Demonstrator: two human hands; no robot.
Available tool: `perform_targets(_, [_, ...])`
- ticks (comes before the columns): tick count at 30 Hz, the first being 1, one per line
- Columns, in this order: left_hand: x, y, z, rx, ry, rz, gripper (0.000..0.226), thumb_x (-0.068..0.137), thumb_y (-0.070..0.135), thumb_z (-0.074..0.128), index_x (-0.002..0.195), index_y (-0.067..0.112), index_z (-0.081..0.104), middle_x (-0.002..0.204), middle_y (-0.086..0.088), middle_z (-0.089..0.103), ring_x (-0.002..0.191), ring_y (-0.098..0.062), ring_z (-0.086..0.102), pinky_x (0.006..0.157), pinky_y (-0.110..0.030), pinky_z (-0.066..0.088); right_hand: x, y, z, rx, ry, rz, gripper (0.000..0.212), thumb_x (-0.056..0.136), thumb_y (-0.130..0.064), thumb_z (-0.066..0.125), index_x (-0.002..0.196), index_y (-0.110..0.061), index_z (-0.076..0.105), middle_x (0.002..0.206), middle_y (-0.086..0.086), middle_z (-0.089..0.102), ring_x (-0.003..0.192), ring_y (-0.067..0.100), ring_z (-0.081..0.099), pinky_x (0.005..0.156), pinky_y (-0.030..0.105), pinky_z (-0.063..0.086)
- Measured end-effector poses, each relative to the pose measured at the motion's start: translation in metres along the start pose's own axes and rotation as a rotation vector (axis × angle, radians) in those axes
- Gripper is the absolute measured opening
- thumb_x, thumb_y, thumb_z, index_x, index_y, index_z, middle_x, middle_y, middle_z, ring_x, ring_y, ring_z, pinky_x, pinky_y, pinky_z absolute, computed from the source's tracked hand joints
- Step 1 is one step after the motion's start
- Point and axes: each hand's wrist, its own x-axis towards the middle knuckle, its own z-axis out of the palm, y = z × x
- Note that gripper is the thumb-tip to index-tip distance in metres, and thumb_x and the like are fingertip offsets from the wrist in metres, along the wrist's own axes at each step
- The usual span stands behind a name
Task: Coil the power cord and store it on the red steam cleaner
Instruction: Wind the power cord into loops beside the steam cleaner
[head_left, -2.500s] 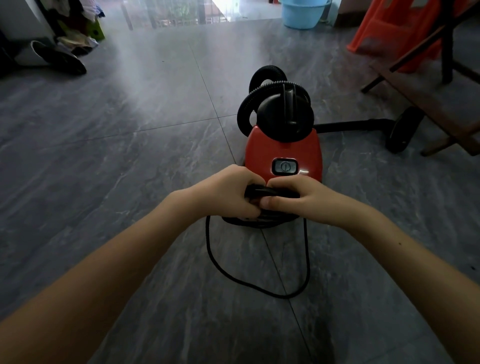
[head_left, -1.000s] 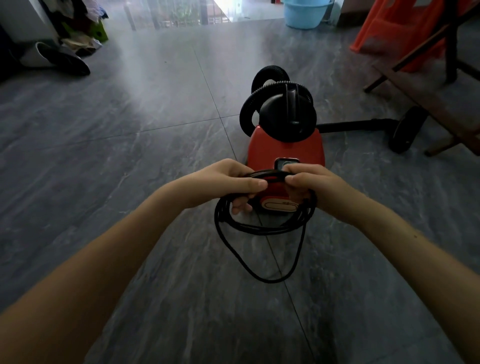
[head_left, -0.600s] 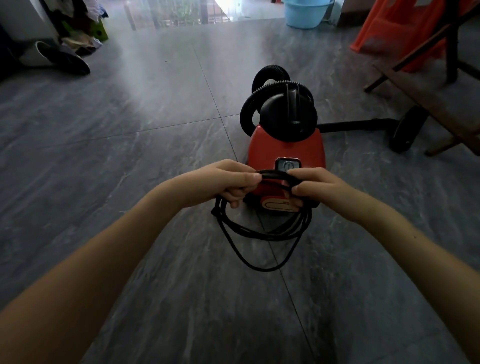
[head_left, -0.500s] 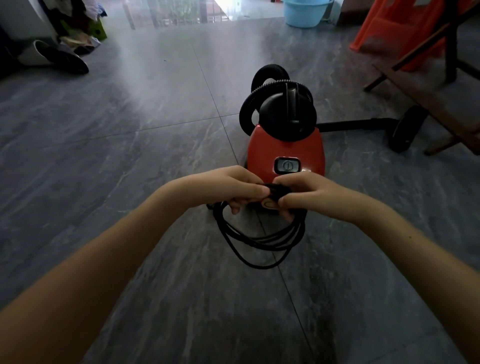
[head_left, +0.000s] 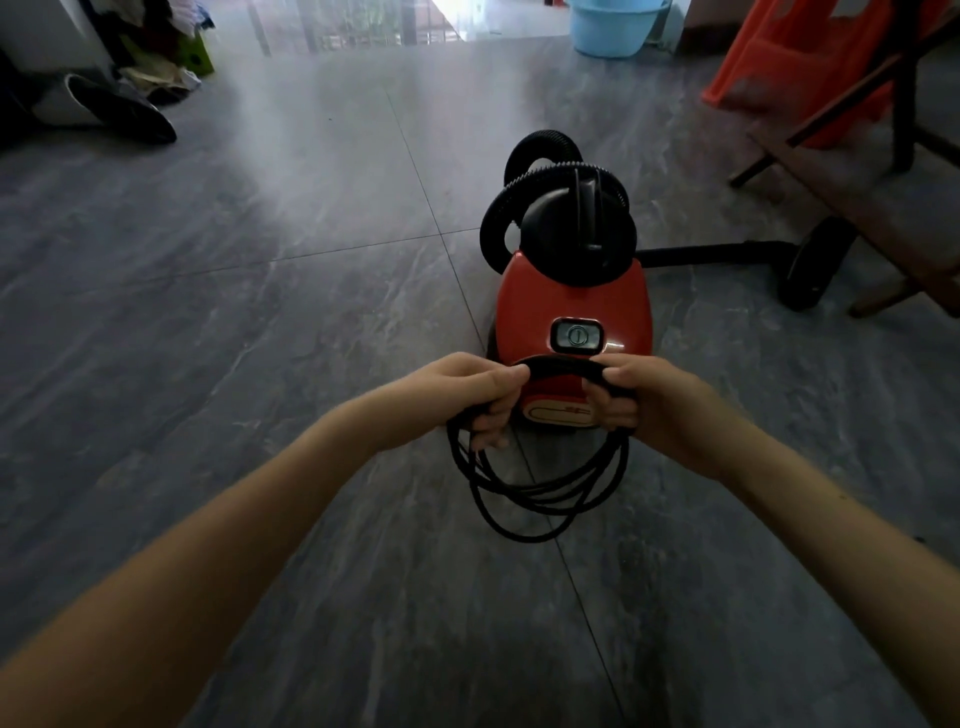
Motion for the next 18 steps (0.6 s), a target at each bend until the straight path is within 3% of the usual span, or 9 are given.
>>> perform_targets(4, [-0.001, -0.006, 0.009, -0.028, 0.027, -0.022, 0.044, 0.1, 0.036, 0.045, 0.056, 0.027, 0.047, 0.055, 0.004, 0.033, 0.045, -0.01, 0.033, 0.059, -0.026, 0.048, 0.002, 0.007, -0.003, -0.102, -0.078, 0.049, 0.021, 0.083, -0.018, 0.041, 0.072, -0.006, 0.055, 0.057, 0.002, 0.046, 0.056, 0.019, 0.042, 0.061, 0.027, 0.04])
perform_targets(8, [0.003, 0.002, 0.01, 0.227, -0.02, -0.078, 0.045, 0.099, 0.028, 0.05, 0.055, 0.033, 0.057, 0.05, 0.01, 0.039, 0.044, -0.007, 0.037, 0.049, -0.021, 0.039, 0.01, 0.003, -0.007, -0.258, -0.196, 0.149, 0.031, 0.083, -0.016, 0.041, 0.079, -0.014, 0.072, 0.071, 0.01, 0.068, 0.072, 0.027, 0.067, 0.076, 0.035, 0.055])
perform_targets(10, [0.01, 0.009, 0.016, 0.418, -0.046, -0.083, 0.034, 0.098, 0.032, 0.053, 0.065, 0.034, 0.06, 0.048, 0.013, 0.045, 0.045, -0.003, 0.044, 0.05, -0.023, 0.042, 0.015, 0.003, 0.001, -0.278, -0.235, 0.183, 0.033, 0.087, -0.023, 0.043, 0.079, -0.013, 0.073, 0.068, 0.009, 0.067, 0.064, 0.024, 0.066, 0.069, 0.031, 0.055])
perform_targets(12, [0.014, 0.013, 0.022, 0.513, -0.058, -0.083, 0.025, 0.097, 0.034, 0.053, 0.077, 0.031, 0.066, 0.052, 0.012, 0.051, 0.048, 0.0, 0.049, 0.052, -0.022, 0.047, 0.016, 0.003, 0.01, -0.327, -0.226, 0.204, 0.038, 0.092, -0.035, 0.046, 0.08, -0.01, 0.071, 0.062, 0.008, 0.056, 0.055, 0.017, 0.053, 0.06, 0.025, 0.048])
perform_targets(15, [0.014, 0.009, 0.017, 0.47, 0.008, -0.057, 0.023, 0.094, 0.035, 0.057, 0.096, 0.018, 0.073, 0.074, -0.013, 0.063, 0.062, -0.013, 0.06, 0.061, -0.027, 0.055, 0.013, 0.005, 0.017, -0.291, -0.181, 0.134, 0.036, 0.094, -0.042, 0.046, 0.073, -0.02, 0.066, 0.062, -0.001, 0.042, 0.054, 0.008, 0.038, 0.056, 0.023, 0.035])
perform_targets(18, [0.011, 0.0, 0.013, 0.444, 0.06, 0.017, 0.027, 0.088, 0.035, 0.067, 0.095, 0.009, 0.07, 0.076, -0.014, 0.065, 0.066, -0.022, 0.062, 0.062, -0.031, 0.053, 0.012, 0.007, 0.018, -0.258, -0.152, 0.062, 0.037, 0.097, -0.038, 0.044, 0.064, -0.033, 0.061, 0.061, -0.007, 0.04, 0.055, 0.008, 0.037, 0.056, 0.021, 0.032])
